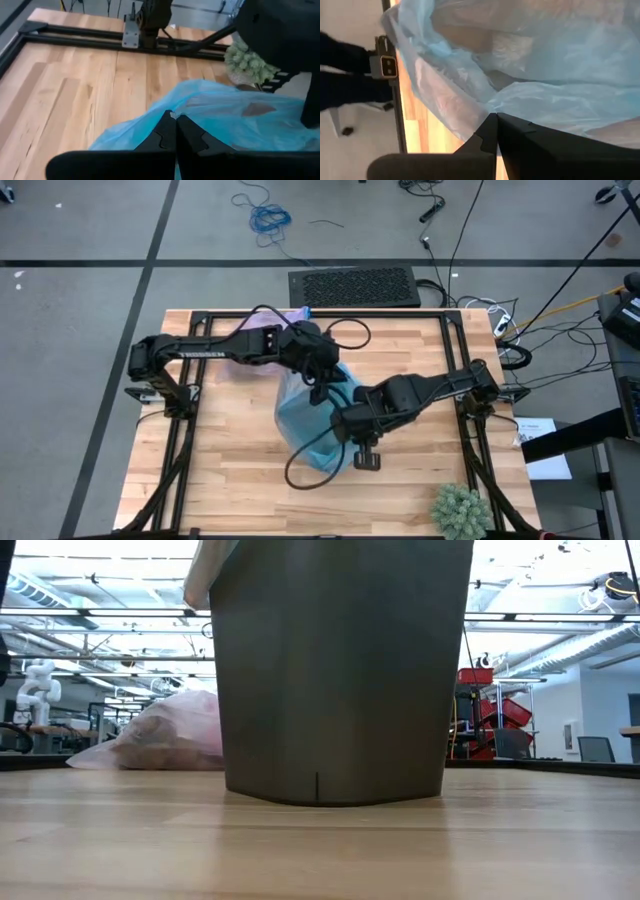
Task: Place trash/remove bag and relplace
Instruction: Insert the new trash bag into the trash bin
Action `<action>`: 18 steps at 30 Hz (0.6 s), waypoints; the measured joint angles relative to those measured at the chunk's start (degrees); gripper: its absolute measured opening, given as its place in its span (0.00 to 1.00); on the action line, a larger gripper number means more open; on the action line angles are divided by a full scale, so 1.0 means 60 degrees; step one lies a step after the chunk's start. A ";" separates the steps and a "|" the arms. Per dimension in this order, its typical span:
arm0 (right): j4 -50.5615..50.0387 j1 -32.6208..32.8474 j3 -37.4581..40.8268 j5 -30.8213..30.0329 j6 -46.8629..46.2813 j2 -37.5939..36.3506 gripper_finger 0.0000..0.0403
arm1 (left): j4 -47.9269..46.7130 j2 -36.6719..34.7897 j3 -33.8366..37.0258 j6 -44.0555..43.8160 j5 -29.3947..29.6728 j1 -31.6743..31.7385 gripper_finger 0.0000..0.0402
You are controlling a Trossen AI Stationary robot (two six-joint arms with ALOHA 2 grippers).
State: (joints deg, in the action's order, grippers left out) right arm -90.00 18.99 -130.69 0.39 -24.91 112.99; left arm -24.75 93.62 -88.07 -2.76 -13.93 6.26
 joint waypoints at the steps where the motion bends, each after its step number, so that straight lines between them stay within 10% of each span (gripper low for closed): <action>1: 0.0000 0.0045 0.0000 -0.0016 -0.0219 0.0000 0.00 | 0.0091 0.0030 0.0000 0.0000 0.0000 0.0000 0.00; 18: 0.0000 0.0815 -0.0004 -0.0582 -0.3286 -0.0022 0.00 | 0.1094 0.0947 0.0000 0.0004 0.0000 0.0000 0.00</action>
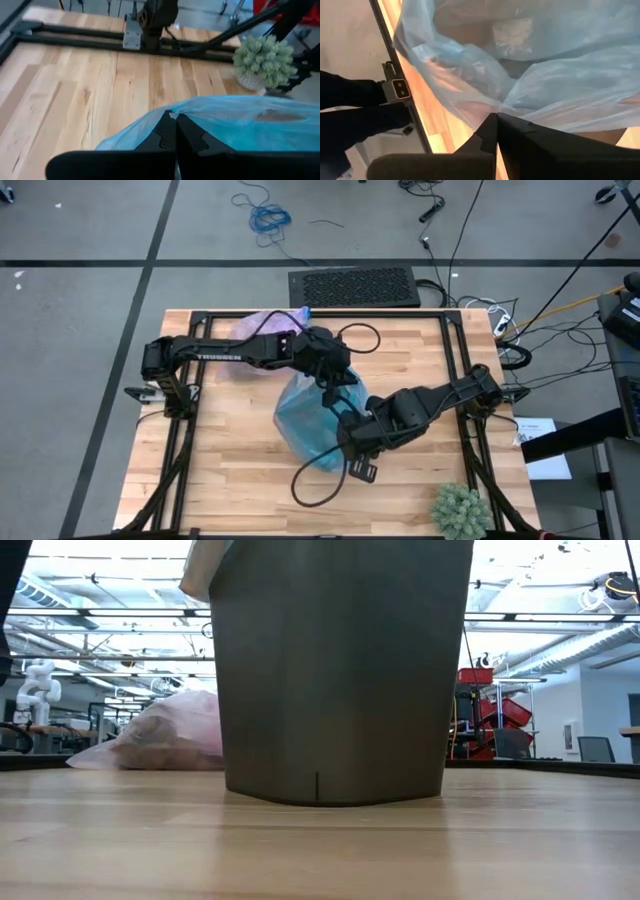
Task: Place trash/remove bag and relplace
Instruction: Insert the new trash bag into the trash bin
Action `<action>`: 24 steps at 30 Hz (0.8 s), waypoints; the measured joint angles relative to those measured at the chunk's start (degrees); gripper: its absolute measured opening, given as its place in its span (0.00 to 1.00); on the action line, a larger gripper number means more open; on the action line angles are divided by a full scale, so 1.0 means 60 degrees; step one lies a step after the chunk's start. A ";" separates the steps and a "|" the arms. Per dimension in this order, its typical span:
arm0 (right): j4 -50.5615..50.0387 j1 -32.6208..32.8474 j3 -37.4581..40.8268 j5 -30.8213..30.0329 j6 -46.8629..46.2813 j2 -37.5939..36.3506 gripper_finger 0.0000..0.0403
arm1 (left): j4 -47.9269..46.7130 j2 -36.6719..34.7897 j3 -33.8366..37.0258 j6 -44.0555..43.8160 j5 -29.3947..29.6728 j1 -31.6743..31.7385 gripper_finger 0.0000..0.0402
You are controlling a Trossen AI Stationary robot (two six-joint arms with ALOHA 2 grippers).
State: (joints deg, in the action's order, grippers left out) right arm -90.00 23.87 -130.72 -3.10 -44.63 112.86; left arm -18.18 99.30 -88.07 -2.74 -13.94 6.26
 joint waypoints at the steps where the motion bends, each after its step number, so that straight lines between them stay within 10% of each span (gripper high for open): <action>1: -0.0007 0.0046 0.0000 -0.0003 -0.0084 -0.0004 0.00 | 0.0141 0.0015 -0.0003 0.0000 -0.0003 0.0000 0.00; 24: 0.0003 0.1045 0.0000 -0.0914 -0.2108 -0.0164 0.00 | 0.0552 0.0488 -0.0003 -0.0233 -0.0572 0.0000 0.00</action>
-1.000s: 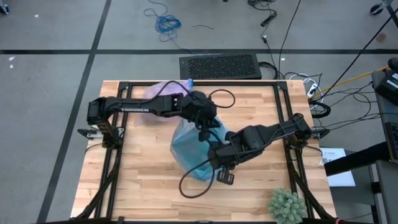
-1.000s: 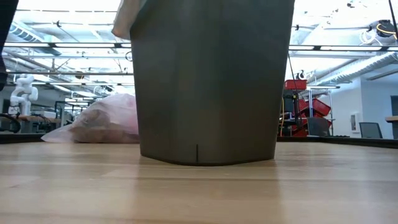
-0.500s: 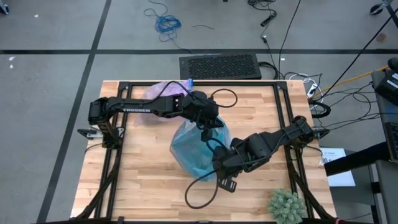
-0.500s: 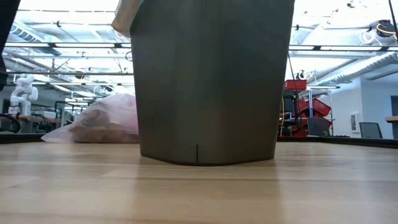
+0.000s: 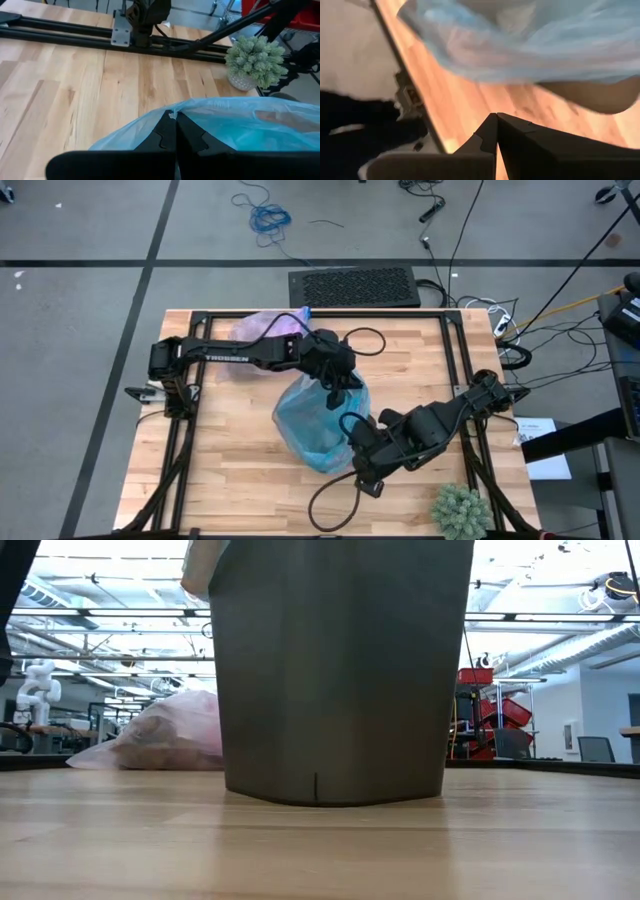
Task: Place trash/remove bag and relplace
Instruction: Insert the new trash bag into the trash bin
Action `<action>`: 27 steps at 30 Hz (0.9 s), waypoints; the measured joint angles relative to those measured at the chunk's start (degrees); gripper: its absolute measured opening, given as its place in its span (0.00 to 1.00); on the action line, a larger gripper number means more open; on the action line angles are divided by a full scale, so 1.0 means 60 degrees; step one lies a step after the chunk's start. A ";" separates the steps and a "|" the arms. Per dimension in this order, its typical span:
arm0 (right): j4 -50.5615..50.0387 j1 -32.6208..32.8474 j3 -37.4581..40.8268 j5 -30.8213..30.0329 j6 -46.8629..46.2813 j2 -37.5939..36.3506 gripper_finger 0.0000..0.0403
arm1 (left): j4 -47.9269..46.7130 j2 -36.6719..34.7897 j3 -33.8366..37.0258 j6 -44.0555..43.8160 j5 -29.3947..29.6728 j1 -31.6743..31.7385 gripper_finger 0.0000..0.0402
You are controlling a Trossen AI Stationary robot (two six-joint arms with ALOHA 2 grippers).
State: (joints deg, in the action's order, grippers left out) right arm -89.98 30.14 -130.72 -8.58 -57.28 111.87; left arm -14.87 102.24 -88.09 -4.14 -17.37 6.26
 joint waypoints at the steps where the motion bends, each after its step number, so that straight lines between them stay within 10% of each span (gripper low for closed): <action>1: -0.0009 0.0012 0.0000 -0.0194 -0.0091 0.0000 0.00 | -0.0009 -0.0022 0.0000 -0.0007 -0.0004 0.0000 0.00; 16: -0.0029 0.0191 0.2466 -0.0109 -0.1053 -0.0055 0.00 | -0.0452 -0.0394 -0.0011 -0.0011 -0.0608 0.0018 0.00; 27: 0.1182 -0.1243 0.2750 -0.0643 0.1794 -0.0113 0.00 | -0.1311 -0.1367 0.0002 -0.0015 -0.0547 0.0028 0.00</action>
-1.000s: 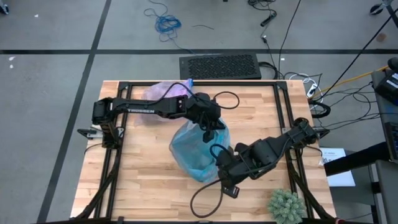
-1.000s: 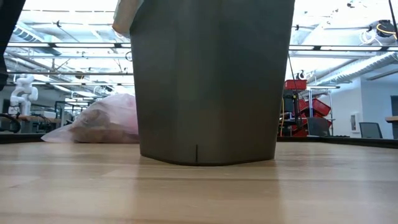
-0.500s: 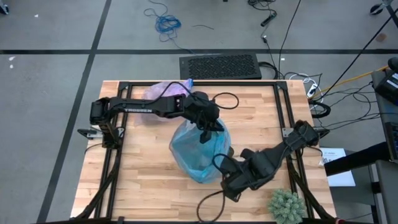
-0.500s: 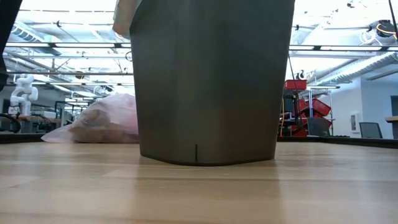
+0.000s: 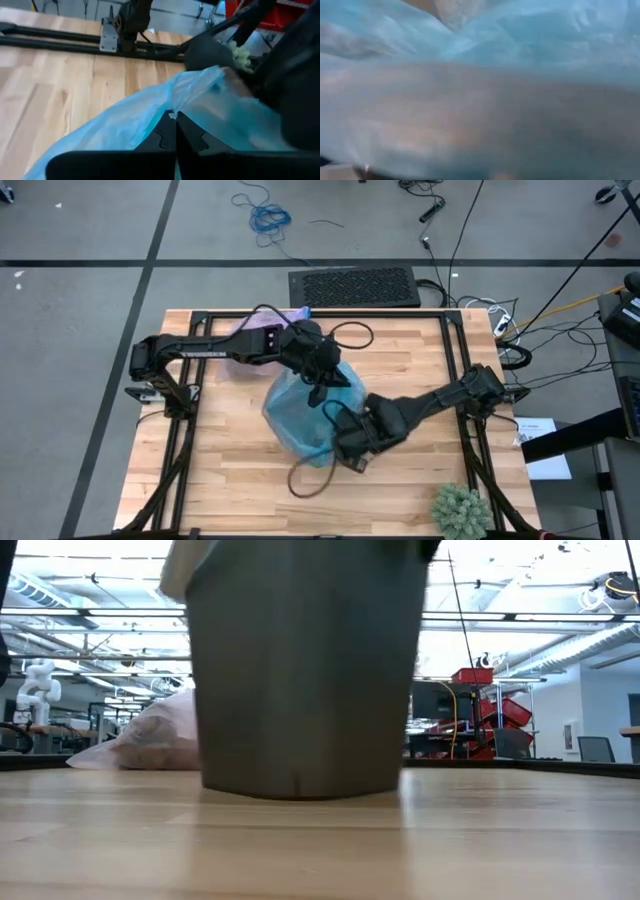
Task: Place trash/remove bag and relplace
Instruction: Insert the new trash bag into the trash bin
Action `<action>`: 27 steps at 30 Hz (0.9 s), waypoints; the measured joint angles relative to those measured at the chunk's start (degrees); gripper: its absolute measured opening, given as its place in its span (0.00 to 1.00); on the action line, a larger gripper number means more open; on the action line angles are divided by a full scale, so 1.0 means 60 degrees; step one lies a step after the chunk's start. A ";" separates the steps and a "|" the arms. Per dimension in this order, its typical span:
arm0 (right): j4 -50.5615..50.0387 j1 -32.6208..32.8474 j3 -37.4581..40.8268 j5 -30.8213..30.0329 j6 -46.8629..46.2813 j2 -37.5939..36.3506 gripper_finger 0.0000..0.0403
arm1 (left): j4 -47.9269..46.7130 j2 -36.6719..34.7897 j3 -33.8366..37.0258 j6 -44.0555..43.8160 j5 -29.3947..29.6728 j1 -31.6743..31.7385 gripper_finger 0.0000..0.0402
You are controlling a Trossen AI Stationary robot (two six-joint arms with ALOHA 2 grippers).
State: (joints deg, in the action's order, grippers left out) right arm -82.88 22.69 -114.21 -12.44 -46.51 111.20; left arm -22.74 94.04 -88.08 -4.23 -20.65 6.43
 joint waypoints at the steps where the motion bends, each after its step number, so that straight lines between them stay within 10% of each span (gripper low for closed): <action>1: 0.0243 -0.0122 0.0000 -0.0003 0.0326 0.0000 0.00 | -0.0058 -0.0117 -0.0002 -0.0002 0.0030 0.0014 0.00; 18: -0.1181 -0.0836 -0.1419 0.0025 0.1526 -0.1009 0.00 | -0.2360 -0.2362 -0.0010 -0.0510 0.1236 0.0059 0.00; 27: -0.1186 -0.1623 0.0535 0.0139 0.2772 -0.0929 0.00 | -0.2446 -0.2217 -0.0010 -0.0827 0.1237 0.0116 0.00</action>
State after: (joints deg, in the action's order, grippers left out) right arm -90.00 12.95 -111.00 -11.60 -29.88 105.62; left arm -37.41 80.73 -88.14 -9.19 -13.22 7.13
